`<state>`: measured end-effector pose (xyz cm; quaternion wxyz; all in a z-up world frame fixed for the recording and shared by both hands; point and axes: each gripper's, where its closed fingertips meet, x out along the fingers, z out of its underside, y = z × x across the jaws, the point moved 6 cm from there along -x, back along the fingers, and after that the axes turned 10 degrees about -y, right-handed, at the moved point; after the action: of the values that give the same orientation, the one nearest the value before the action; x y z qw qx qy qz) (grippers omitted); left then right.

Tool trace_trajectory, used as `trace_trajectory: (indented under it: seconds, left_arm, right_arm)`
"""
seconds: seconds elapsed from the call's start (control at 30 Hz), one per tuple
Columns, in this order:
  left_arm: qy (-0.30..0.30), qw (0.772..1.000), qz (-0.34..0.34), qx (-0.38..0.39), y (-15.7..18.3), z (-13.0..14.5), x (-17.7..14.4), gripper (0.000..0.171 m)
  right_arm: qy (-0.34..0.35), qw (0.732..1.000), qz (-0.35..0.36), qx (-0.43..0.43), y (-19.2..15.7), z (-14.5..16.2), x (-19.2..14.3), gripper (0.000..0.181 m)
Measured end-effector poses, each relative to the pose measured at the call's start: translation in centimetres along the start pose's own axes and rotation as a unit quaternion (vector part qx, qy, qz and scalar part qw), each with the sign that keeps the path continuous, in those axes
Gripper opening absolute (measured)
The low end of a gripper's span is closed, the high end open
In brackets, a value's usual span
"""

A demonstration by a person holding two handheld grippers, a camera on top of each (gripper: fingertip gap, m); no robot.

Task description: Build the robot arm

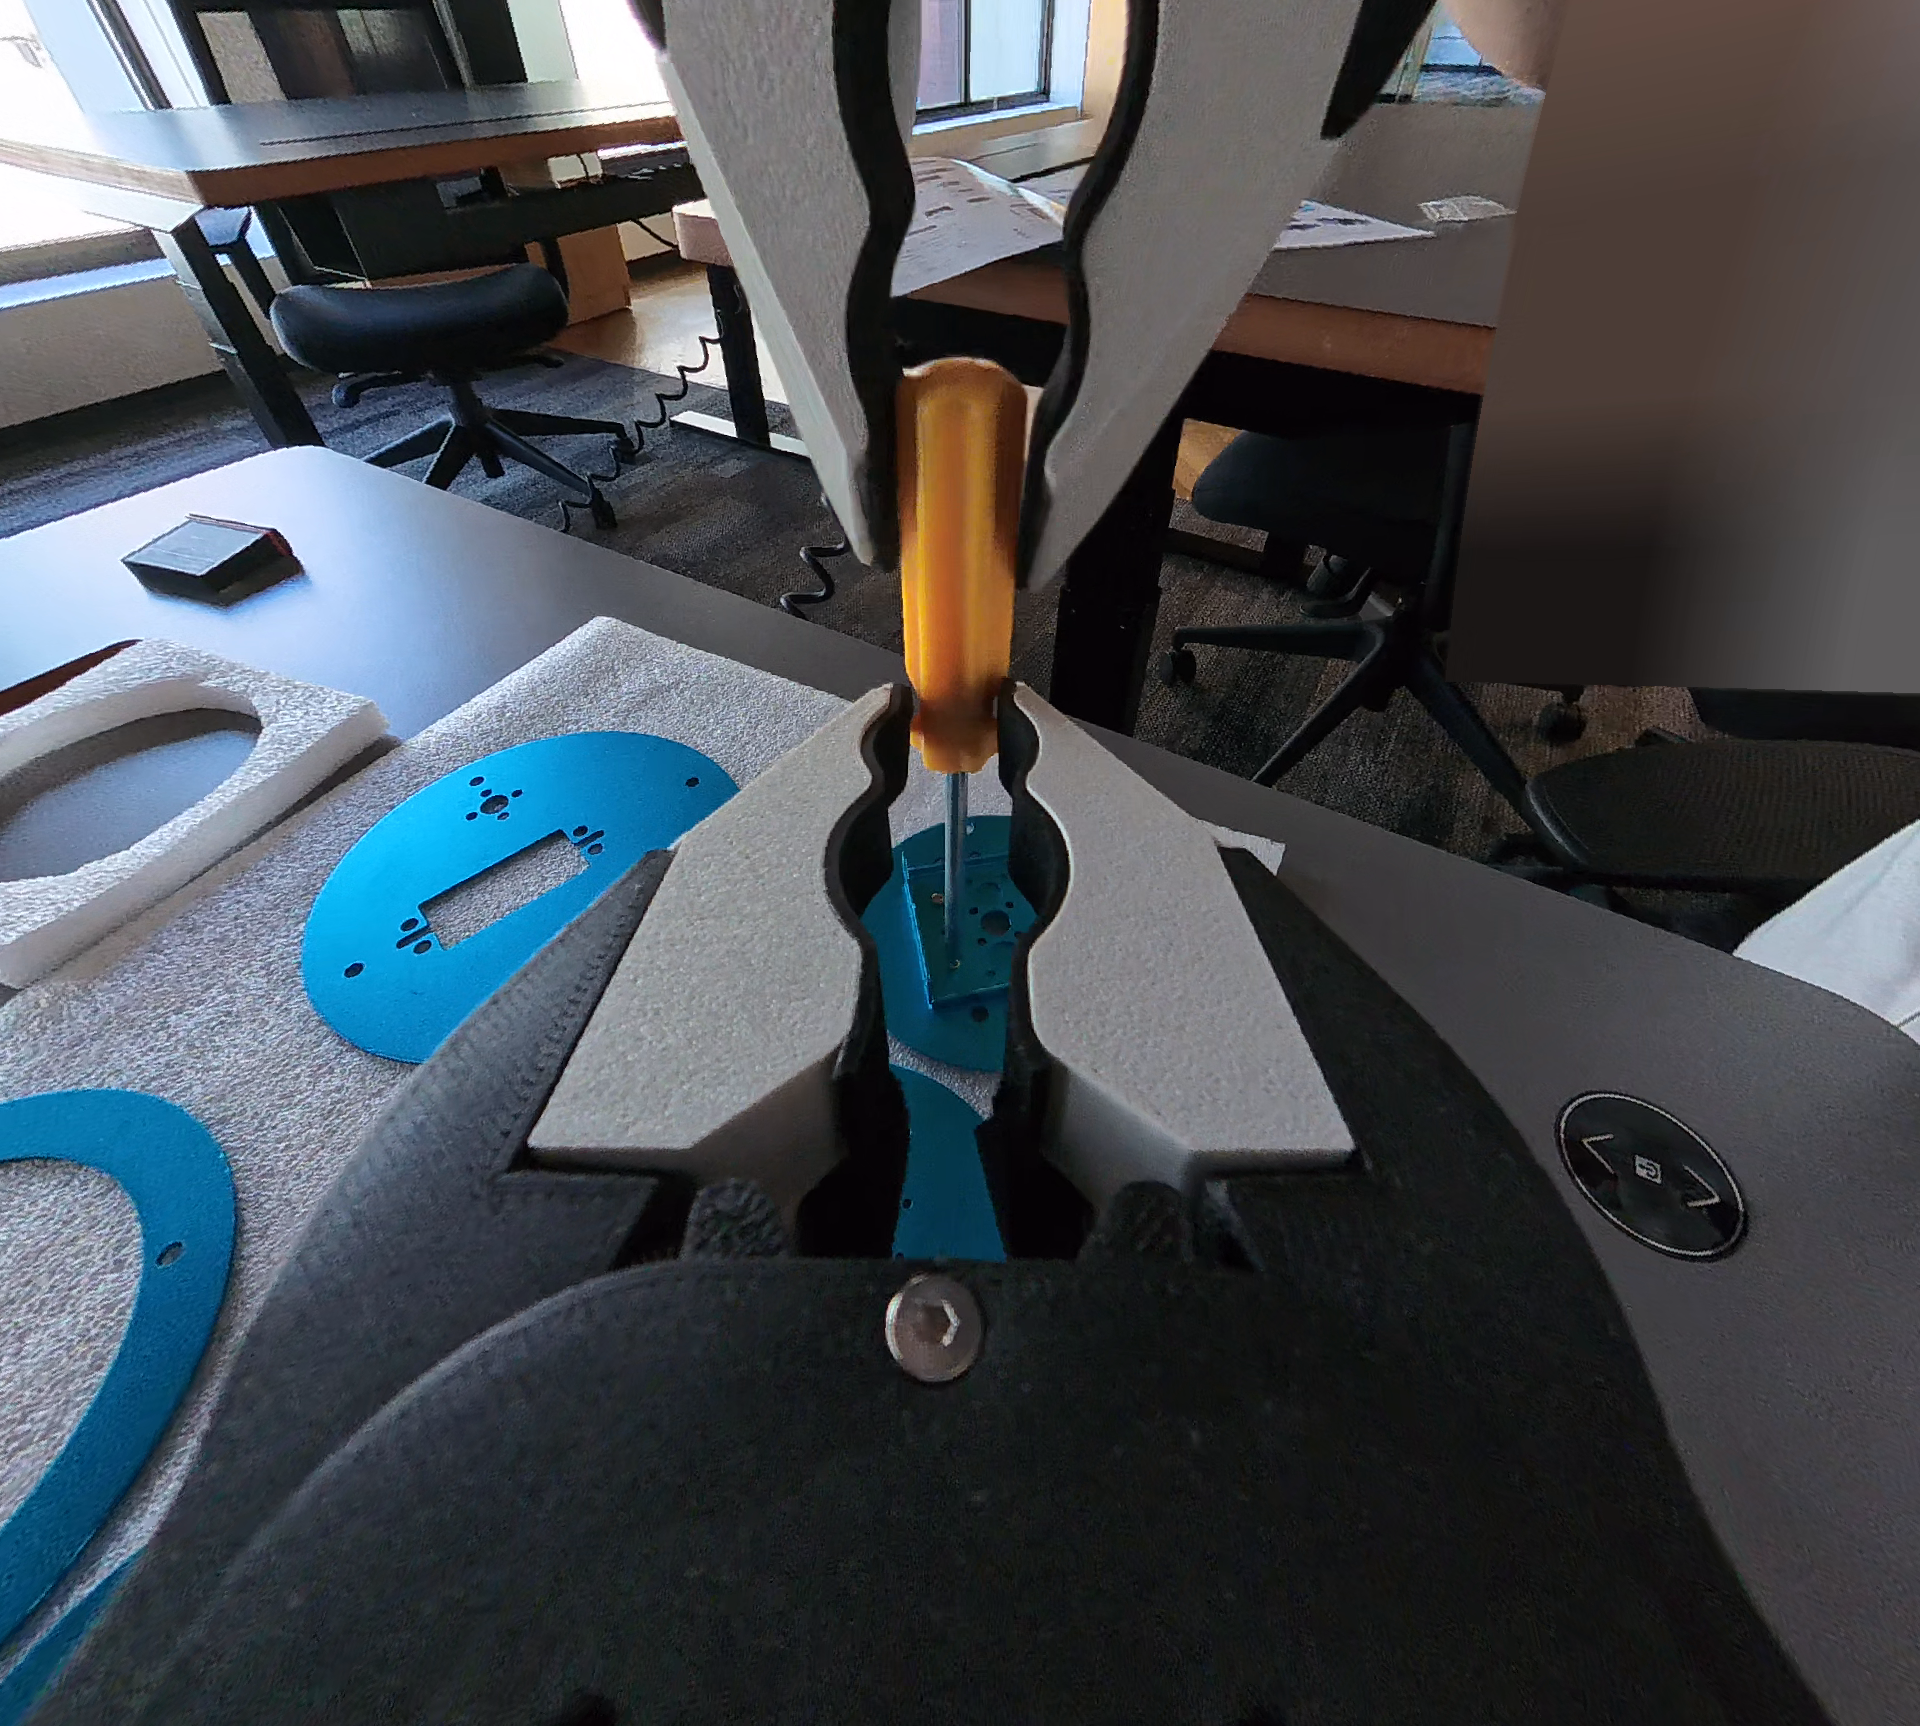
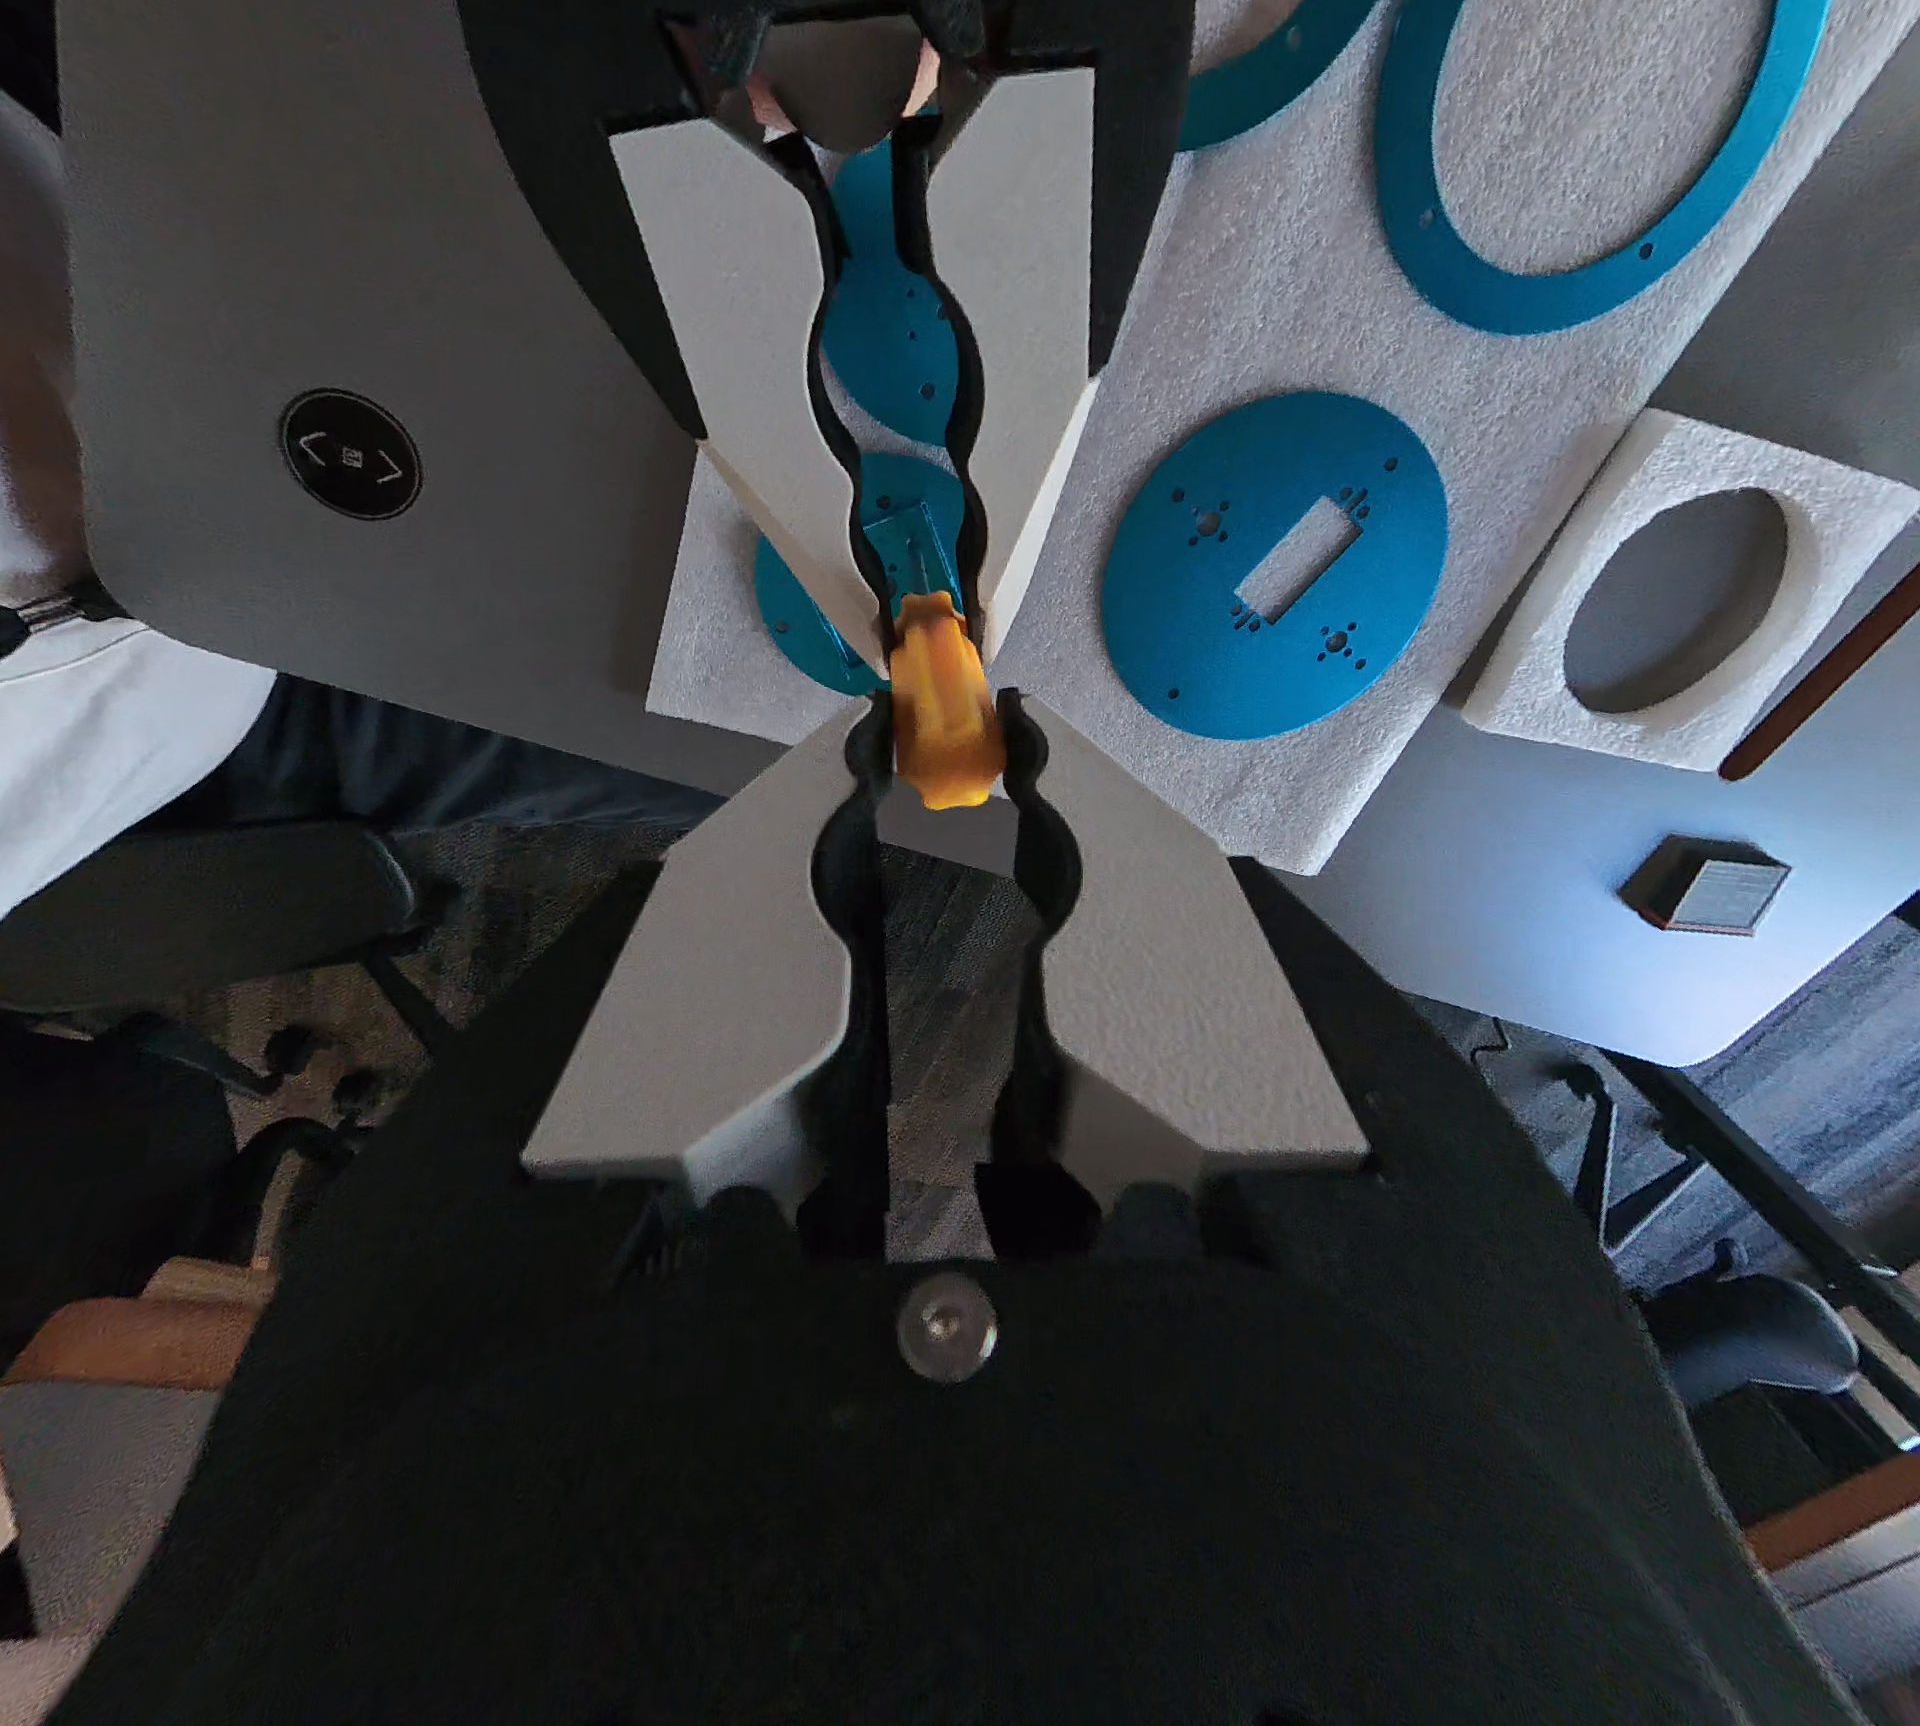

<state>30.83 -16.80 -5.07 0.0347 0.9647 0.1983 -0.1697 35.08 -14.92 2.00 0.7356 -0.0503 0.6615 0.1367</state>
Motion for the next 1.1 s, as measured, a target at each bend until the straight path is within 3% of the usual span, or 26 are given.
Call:
trace_trajectory:
  seconds: [0.1, 0.27, 0.33, 0.4, 0.43, 0.53, 0.63, 0.8, 0.93, 1.03, 1.1]
  left_arm:
    - [-0.002, 1.000, 0.003, -0.005, 0.0, 0.0, 0.1, 0.015]
    - [-0.007, 1.000, -0.010, -0.002, 0.0, 0.0, 0.3, 0.015]
    - [-0.005, 1.000, -0.004, -0.003, 0.0, 0.0, 0.2, 0.015]
    - [-0.003, 1.000, 0.001, -0.007, 0.0, 0.0, 0.2, 0.015]
    - [-0.004, 1.000, 0.002, -0.005, 0.1, 0.0, 0.2, 0.015]
    - [-0.005, 1.000, 0.003, -0.003, 0.1, 0.0, 0.2, 0.015]
    - [-0.006, 1.000, 0.011, -0.006, 0.2, 0.1, 0.3, 0.016]
    - [-0.010, 1.000, -0.005, -0.003, 0.1, 0.0, 0.5, 0.016]
    - [-0.006, 1.000, 0.002, -0.013, 0.1, 0.1, 0.3, 0.017]
    - [-0.018, 0.999, 0.012, -0.047, 0.2, 0.6, -0.2, 0.044]
    - [-0.044, 0.997, 0.018, -0.063, 0.7, 1.1, -0.6, 0.049]
  right_arm:
    - [-0.017, 0.999, -0.027, 0.043, 0.1, 0.3, 0.1, 0.018]
    - [-0.015, 0.977, -0.064, 0.201, 0.4, 0.6, 0.2, 0.018]
    - [-0.017, 0.982, -0.055, 0.179, 0.2, 0.6, 0.1, 0.018]
    - [-0.009, 0.994, -0.030, 0.105, -0.3, 0.2, 0.1, 0.038]
    - [-0.013, 0.997, -0.015, 0.074, -0.4, 0.2, 0.0, 0.039]
    - [-0.012, 0.999, 0.022, 0.023, -0.4, 0.0, 0.0, 0.018]
    - [-0.023, 0.999, -0.002, 0.050, -0.5, 0.1, 0.1, 0.017]
    - [-0.015, 0.978, -0.059, 0.199, 0.3, 0.3, 0.2, 0.016]
    - [-0.004, 0.985, -0.054, 0.166, 0.1, 0.1, 0.2, 0.016]
    - [-0.006, 0.987, -0.051, 0.153, 0.2, 0.3, 0.2, 0.016]
    - [-0.008, 0.987, -0.051, 0.152, 0.2, 0.5, 0.3, 0.016]
